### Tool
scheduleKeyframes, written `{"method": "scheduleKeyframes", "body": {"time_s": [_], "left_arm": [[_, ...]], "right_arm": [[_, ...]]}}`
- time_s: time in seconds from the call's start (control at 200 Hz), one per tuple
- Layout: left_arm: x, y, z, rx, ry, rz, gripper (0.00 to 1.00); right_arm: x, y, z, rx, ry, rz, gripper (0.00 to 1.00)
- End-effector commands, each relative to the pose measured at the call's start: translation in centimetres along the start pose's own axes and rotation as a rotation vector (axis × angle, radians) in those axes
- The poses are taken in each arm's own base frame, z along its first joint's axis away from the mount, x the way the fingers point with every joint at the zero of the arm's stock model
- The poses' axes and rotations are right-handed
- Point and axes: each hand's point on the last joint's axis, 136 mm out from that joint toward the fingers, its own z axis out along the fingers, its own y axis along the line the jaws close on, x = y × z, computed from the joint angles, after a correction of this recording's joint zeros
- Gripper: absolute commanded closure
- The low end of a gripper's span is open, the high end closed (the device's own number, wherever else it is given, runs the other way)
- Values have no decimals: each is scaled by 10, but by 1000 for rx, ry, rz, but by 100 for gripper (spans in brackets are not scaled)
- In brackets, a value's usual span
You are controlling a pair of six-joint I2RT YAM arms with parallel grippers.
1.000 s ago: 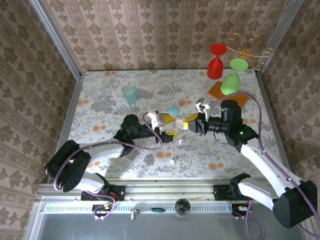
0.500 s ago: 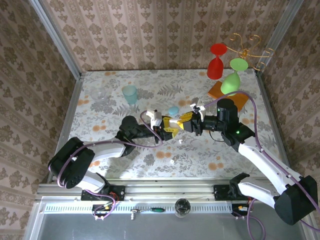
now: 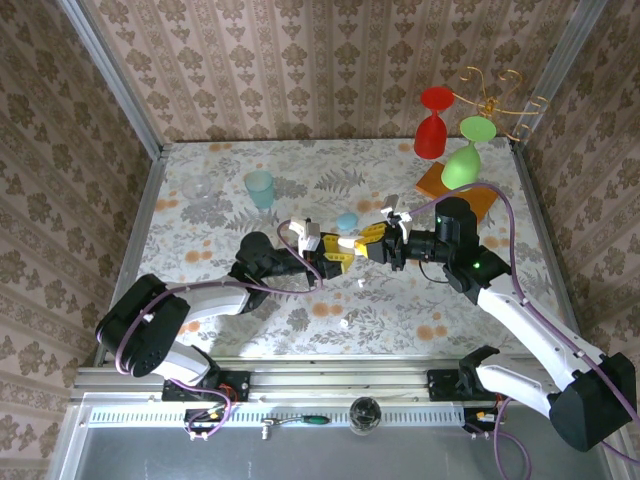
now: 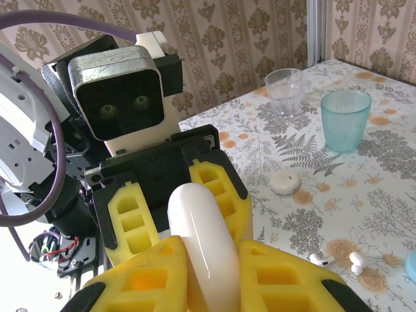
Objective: Insert wireless bluetooth earbuds into charging case
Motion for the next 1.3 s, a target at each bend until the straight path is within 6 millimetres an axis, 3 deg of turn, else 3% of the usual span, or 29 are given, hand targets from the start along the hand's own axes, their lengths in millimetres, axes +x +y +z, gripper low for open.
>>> {"method": "scheduleKeyframes", "body": {"time_s": [0.0, 0.64, 0.7, 0.81, 0.9, 0.945, 1.03, 1.095, 1.21, 1.295], "left_arm": [[-11, 1, 2, 21, -27, 23, 64], [-17, 3, 4, 31, -48, -4, 65], [-15, 3, 4, 31, -45, -5, 69], [-12, 4, 4, 30, -39, -9, 85], [-9, 6, 3, 24, -36, -1, 97], [-8, 6, 2, 21, -34, 7, 100], [-7, 6, 2, 19, -32, 22, 100], [-6, 4, 2, 29, -30, 38, 100], [-4, 2, 1, 38, -23, 69, 100], [0, 1, 0, 41, -12, 94, 100]], "right_arm": [[-3, 6, -2, -12, -12, -38, 83], [6, -1, 4, 0, 29, -29, 83], [7, -2, 5, 0, 31, -28, 83], [6, -2, 5, 4, 29, -25, 82], [3, -4, 3, 20, 20, -19, 77], [1, -5, 3, 32, 17, -15, 70], [0, -17, 1, 104, 11, -1, 51], [-2, -33, -2, 202, 10, 12, 44], [-5, -59, -10, 361, 34, 57, 40], [-10, -65, -12, 402, 33, 80, 38]]}}
